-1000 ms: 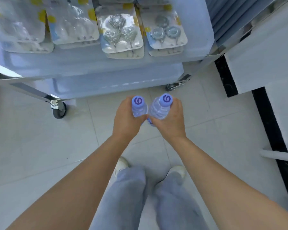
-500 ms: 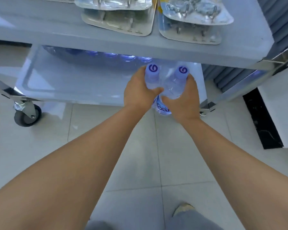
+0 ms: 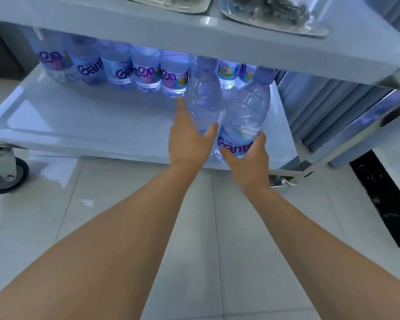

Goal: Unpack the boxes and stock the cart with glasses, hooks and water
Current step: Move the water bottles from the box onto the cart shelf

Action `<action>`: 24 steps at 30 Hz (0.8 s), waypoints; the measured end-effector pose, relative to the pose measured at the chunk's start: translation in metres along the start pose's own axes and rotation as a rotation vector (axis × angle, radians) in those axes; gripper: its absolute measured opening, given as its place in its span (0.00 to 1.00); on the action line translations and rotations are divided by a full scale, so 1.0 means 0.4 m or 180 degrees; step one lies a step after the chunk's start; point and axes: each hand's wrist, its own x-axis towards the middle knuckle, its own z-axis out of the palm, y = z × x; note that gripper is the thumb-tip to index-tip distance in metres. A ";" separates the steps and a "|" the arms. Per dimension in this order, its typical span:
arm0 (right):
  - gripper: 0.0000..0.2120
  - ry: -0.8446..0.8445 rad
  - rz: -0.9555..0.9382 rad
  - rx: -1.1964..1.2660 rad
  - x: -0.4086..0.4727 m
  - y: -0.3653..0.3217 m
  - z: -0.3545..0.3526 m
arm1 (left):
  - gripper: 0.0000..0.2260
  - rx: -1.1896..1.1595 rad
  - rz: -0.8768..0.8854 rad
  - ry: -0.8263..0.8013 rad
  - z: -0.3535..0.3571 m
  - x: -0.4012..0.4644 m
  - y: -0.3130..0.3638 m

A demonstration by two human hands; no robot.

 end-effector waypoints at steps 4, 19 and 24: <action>0.32 0.0164 -0.0040 0.0161 -0.018 0.006 0.029 | 0.25 0.0163 -0.0061 -0.0057 0.023 -0.025 -0.051; 0.26 0.0291 0.0075 -0.0216 0.138 0.052 0.005 | 0.18 0.0087 0.0054 -0.0022 0.114 0.084 -0.026; 0.27 0.0223 0.0121 -0.0358 0.230 0.058 -0.004 | 0.18 -0.0150 0.0066 0.0068 0.179 0.148 -0.019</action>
